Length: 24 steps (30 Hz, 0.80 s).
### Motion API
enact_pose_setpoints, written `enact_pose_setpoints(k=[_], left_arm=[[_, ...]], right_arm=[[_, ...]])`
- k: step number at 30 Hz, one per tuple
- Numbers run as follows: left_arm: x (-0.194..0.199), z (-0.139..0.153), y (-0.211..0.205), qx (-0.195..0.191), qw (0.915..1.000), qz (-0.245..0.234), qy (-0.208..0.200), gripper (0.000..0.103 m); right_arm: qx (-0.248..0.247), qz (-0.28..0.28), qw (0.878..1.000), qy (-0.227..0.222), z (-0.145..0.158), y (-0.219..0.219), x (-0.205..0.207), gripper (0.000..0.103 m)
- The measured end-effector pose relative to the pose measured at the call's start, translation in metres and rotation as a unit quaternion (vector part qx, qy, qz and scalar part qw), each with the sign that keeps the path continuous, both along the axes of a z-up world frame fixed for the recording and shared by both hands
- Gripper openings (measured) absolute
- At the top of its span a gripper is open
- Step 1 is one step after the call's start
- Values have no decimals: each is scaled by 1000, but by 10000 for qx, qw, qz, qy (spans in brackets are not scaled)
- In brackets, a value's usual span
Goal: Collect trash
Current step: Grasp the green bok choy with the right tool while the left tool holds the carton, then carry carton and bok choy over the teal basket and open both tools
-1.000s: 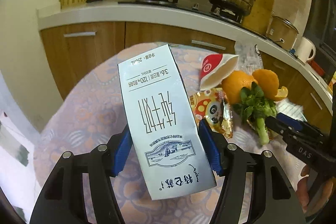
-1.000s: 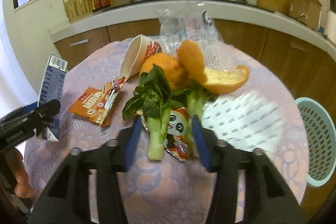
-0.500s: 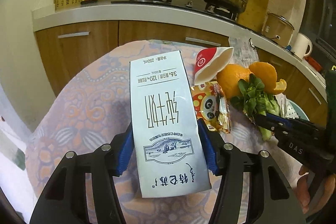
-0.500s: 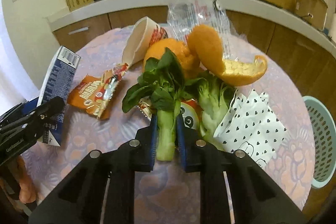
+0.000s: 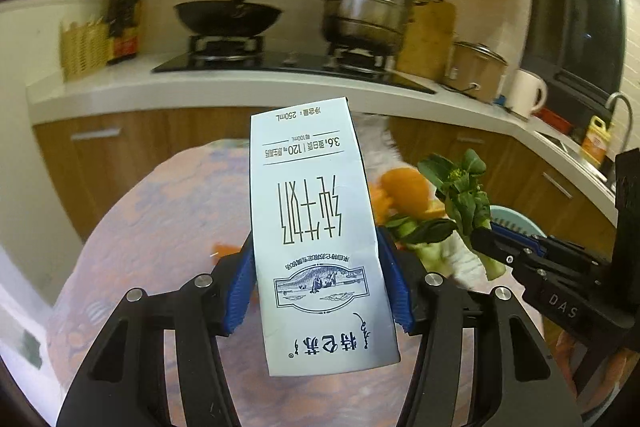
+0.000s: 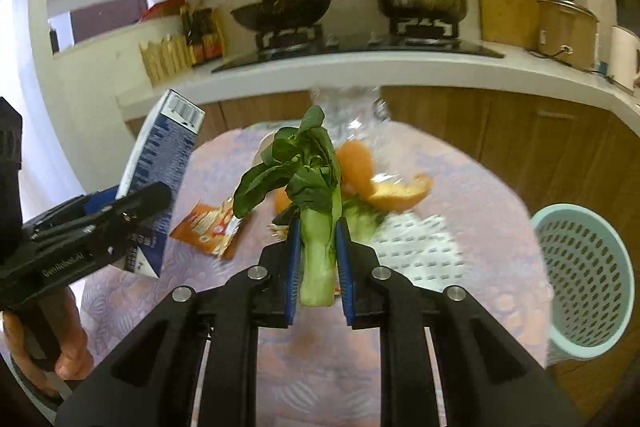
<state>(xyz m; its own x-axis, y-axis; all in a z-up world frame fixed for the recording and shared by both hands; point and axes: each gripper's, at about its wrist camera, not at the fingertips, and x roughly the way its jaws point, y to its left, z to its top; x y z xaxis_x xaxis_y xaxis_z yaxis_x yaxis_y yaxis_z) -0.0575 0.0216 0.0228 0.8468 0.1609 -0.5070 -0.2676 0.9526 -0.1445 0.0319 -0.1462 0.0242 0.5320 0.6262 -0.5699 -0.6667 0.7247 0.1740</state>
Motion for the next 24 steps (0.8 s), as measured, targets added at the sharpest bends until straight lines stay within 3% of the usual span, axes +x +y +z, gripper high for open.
enact_pose_setpoints(k=[10,21,24], left_arm=[[60,17,-80,332,9959,-839,67,54],[165,-3,-182,291,9797,-1858,687,54],[191,-13,-208,144,9744,-2066,880,54]], right_arm=[[348,-1053,9935,-238,25,-91,39,15],[391,-2488,9671,362,-20,-207,105,15],[352,-2820,9552,824,-43,-235,129,15]])
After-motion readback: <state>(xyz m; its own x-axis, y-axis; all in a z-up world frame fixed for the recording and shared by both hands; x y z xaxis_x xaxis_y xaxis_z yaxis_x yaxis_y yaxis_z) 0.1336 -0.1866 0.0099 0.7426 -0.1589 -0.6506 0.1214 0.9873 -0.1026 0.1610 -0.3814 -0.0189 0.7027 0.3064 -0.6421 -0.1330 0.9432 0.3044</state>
